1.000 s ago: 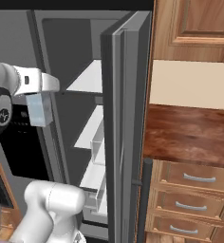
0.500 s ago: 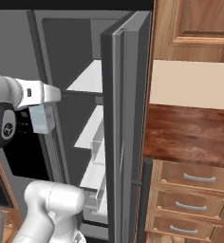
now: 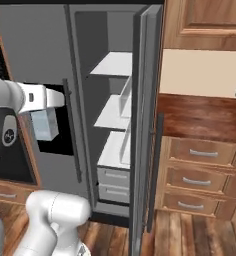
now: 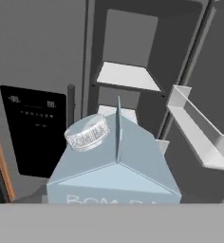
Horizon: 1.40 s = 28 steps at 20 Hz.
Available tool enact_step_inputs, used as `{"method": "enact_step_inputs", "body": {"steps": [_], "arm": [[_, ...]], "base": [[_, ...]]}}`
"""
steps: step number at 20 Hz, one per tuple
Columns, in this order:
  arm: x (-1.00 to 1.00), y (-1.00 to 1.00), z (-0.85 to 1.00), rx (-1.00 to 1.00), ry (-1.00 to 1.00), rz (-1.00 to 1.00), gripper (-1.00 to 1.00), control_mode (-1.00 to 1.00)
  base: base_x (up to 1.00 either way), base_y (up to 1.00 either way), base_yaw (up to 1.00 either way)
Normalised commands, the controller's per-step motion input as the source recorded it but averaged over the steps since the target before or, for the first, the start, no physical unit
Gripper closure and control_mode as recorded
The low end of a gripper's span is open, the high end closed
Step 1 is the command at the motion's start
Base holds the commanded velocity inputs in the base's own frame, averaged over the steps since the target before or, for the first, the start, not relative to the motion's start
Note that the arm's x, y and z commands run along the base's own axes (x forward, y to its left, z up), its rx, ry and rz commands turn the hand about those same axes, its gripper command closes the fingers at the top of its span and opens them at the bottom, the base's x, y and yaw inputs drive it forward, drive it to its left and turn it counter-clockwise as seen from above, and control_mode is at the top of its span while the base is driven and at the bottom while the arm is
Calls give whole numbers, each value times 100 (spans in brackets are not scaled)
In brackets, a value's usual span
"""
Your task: Take out the milk from the fridge and place it on the tray on the counter. Then take the sugar cube near the tray and place it in the tray.
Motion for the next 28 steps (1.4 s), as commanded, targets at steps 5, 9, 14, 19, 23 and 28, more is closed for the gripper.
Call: {"method": "enact_step_inputs", "body": {"steps": [5,9,14,19,23,28], "arm": [[0,0,0,0,0,0,100,100],[0,0,0,0,0,0,100,100],[0,0,0,0,0,0,100,100],[0,0,0,0,0,0,100,100],[0,0,0,0,0,0,100,100],[0,0,0,0,0,0,100,100]], "base": [[-100,0,0],[-22,0,-35],[0,-1,-77],[0,-1,-75],[0,0,-71],[1,-11,-68]]}}
